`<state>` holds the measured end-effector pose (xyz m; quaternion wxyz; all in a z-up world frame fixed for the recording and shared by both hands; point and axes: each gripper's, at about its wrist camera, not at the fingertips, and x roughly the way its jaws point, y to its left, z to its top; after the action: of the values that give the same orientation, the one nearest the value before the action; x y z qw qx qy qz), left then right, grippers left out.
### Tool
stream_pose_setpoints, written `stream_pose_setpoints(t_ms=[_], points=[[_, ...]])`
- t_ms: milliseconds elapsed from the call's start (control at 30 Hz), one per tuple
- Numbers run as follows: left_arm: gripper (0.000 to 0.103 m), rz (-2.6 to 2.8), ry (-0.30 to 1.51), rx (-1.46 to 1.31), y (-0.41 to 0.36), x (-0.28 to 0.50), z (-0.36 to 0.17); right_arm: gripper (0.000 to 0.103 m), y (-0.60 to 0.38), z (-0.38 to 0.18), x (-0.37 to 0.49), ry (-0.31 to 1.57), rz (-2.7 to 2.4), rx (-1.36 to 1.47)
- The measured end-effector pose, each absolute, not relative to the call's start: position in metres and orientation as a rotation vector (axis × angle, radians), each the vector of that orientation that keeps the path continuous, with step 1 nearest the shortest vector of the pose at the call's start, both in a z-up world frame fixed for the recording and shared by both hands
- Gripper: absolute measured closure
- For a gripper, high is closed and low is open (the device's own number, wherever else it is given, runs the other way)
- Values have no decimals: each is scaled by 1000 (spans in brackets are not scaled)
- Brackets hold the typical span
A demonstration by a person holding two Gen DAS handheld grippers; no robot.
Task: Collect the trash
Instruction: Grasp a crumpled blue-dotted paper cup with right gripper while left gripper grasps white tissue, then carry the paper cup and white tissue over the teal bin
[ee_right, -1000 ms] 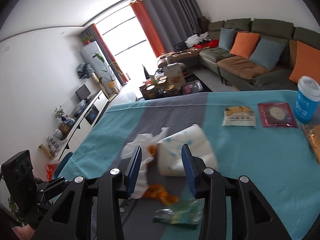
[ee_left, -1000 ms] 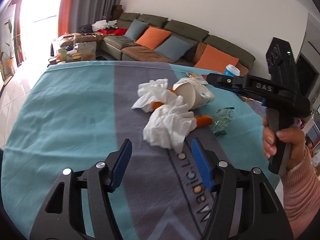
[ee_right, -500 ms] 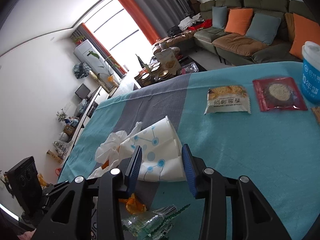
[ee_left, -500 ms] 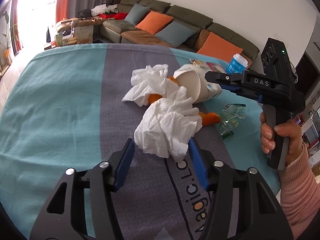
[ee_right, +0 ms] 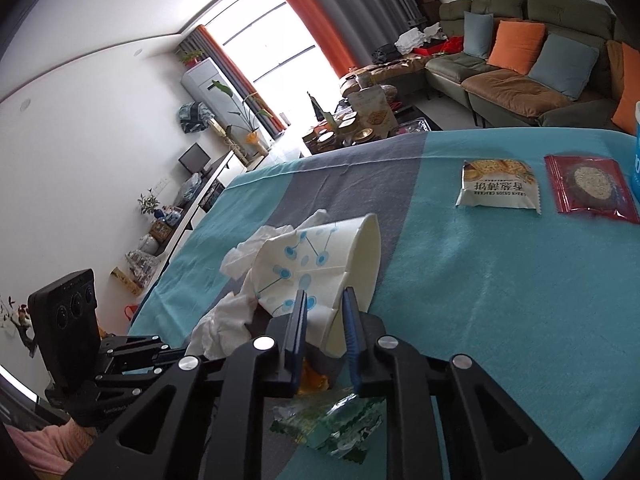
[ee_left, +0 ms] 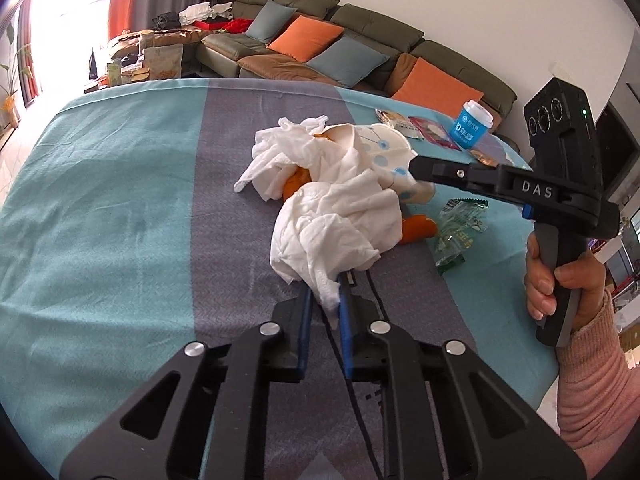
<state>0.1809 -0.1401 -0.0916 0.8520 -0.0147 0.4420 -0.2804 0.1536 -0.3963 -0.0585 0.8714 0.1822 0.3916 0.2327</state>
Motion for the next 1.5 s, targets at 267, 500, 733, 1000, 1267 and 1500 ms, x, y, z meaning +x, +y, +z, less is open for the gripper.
stream_pose_setpoints(t_ms=[267, 500, 733, 1000, 1267, 1500], points=[[94, -577, 885, -37, -127, 166, -82, 100, -392, -56, 148, 802, 537, 384], [97, -555, 850, -58, -108, 153, -72, 101, -395, -48, 138, 751, 536, 411], [98, -527, 807, -66, -87, 134, -62, 101, -393, -36, 126, 695, 529, 427], [98, -487, 765, -72, -63, 114, -49, 101, -383, -23, 117, 658, 559, 422], [98, -447, 738, -72, -51, 98, -40, 101, -364, -19, 117, 646, 619, 415], [98, -408, 725, -92, -32, 88, -34, 101, -341, -20, 120, 661, 665, 410]])
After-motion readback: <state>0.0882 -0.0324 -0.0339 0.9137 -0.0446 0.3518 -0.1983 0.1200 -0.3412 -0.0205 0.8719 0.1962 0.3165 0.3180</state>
